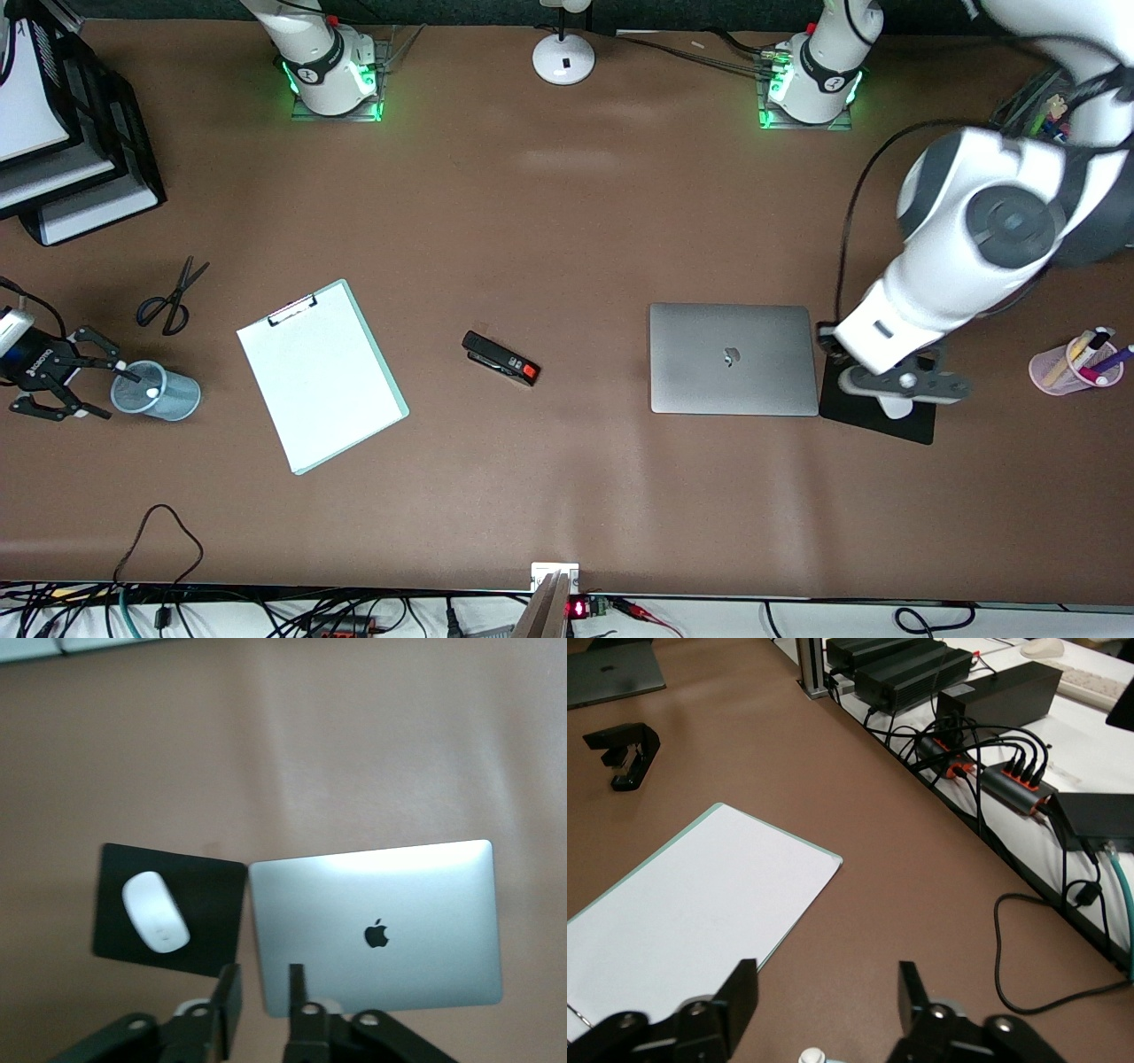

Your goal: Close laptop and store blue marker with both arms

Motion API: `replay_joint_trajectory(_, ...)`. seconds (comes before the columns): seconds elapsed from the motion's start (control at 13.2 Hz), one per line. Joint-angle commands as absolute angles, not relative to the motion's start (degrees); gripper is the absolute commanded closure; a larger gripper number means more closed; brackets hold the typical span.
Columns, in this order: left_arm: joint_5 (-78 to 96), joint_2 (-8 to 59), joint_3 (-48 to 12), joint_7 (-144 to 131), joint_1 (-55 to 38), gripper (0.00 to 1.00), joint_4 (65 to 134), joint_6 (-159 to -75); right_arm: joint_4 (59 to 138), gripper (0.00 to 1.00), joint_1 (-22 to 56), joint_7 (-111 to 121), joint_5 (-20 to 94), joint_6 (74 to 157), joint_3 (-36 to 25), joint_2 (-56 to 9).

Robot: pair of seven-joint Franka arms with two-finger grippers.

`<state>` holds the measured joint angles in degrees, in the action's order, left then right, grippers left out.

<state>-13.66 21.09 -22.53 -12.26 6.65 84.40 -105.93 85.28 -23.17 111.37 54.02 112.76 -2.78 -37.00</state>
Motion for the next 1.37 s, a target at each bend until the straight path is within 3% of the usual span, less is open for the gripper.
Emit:
replay_joint_trajectory(0.0,-12.0,18.0,-23.3,-9.6,9.7,0.00,84.4,-102.5,84.2,0.00,-23.6,103.2,50.2,111.4,-2.0,-36.7)
replay_joint_trajectory(0.38,-7.7,18.0,-22.9,-7.6,11.6,0.00,78.1,-93.0,80.5,0.00,-19.3,78.0,36.2,111.4,-1.7,-33.4)
replay_joint_trajectory(0.76,-7.9,19.3,-22.8,-7.1,11.6,0.00,75.1,-92.4,80.6,0.00,-9.8,44.8,20.4,111.4,-1.7,-27.2)
replay_joint_trajectory(1.29,-8.3,18.6,-23.1,-2.9,12.3,0.00,75.0,-92.0,81.1,0.00,0.5,8.3,2.5,98.8,-1.7,-19.4)
